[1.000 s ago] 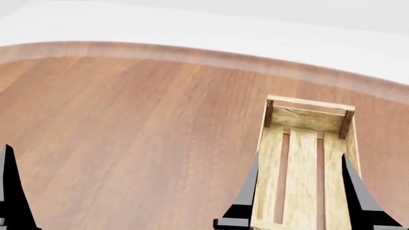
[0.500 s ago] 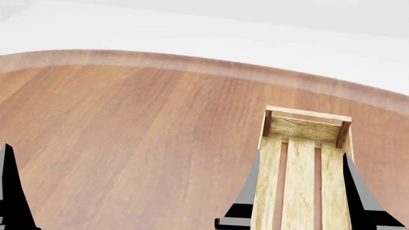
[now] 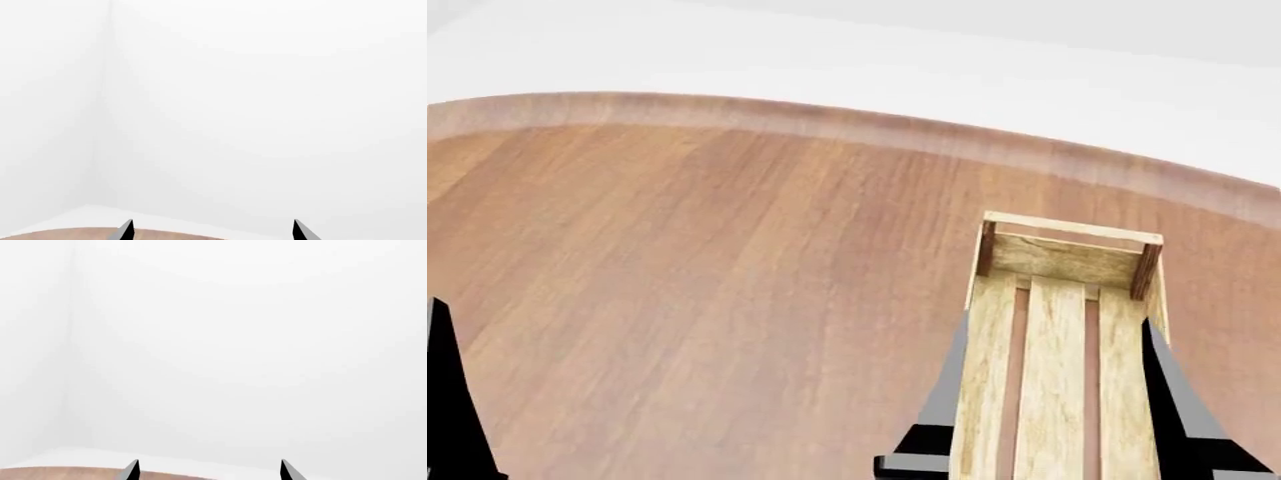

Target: Stack the right bowl on the left bowl and place them in the tray.

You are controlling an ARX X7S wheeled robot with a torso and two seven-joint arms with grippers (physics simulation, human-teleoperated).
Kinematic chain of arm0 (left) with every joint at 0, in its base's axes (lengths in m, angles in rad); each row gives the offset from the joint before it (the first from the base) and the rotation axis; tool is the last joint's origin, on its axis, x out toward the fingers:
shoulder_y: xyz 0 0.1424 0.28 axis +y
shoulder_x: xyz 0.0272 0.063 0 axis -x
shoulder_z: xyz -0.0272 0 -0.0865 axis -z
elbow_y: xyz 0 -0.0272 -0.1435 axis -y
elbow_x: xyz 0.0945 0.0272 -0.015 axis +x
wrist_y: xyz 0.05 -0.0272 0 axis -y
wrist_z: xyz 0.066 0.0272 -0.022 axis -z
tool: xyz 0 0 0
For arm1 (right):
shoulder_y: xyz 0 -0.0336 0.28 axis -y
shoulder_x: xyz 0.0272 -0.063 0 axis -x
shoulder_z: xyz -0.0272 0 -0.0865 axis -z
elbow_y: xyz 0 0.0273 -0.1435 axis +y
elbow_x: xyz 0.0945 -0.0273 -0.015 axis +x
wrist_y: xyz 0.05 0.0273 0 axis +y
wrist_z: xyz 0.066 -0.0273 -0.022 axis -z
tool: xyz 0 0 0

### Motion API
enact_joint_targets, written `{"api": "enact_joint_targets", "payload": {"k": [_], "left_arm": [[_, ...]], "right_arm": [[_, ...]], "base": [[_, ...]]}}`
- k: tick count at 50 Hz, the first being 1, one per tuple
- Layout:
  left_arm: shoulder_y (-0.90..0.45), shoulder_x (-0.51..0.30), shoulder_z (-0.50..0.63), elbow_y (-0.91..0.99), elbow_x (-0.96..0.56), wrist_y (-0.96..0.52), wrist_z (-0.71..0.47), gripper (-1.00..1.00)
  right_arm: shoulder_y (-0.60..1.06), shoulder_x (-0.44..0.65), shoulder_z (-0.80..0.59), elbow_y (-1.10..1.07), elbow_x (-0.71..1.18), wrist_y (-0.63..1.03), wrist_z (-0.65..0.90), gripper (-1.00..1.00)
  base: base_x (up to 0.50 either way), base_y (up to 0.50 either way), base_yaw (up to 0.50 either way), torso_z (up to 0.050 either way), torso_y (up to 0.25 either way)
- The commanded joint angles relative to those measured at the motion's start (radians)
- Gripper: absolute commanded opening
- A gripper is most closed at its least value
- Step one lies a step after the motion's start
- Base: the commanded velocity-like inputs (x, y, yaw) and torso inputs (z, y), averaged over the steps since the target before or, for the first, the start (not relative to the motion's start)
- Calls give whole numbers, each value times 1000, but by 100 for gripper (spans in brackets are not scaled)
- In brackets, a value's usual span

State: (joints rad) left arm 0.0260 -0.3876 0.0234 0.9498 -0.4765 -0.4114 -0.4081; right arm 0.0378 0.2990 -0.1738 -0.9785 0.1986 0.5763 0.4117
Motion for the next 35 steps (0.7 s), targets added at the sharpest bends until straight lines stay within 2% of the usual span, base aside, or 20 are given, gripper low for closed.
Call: {"api": "enact_joint_targets", "payload": {"k": [1, 35], "left_arm": [[1, -14, 16, 2, 12, 5, -14, 100], [-1, -44, 27, -5, -14, 26, -37, 100]], "right_arm": [[2, 10, -10, 1, 6, 1, 11, 100], [6, 29, -31, 15, 13, -10, 28, 100]], "base": [[0, 0, 0, 48, -143], [0, 0, 0, 48, -144]]}}
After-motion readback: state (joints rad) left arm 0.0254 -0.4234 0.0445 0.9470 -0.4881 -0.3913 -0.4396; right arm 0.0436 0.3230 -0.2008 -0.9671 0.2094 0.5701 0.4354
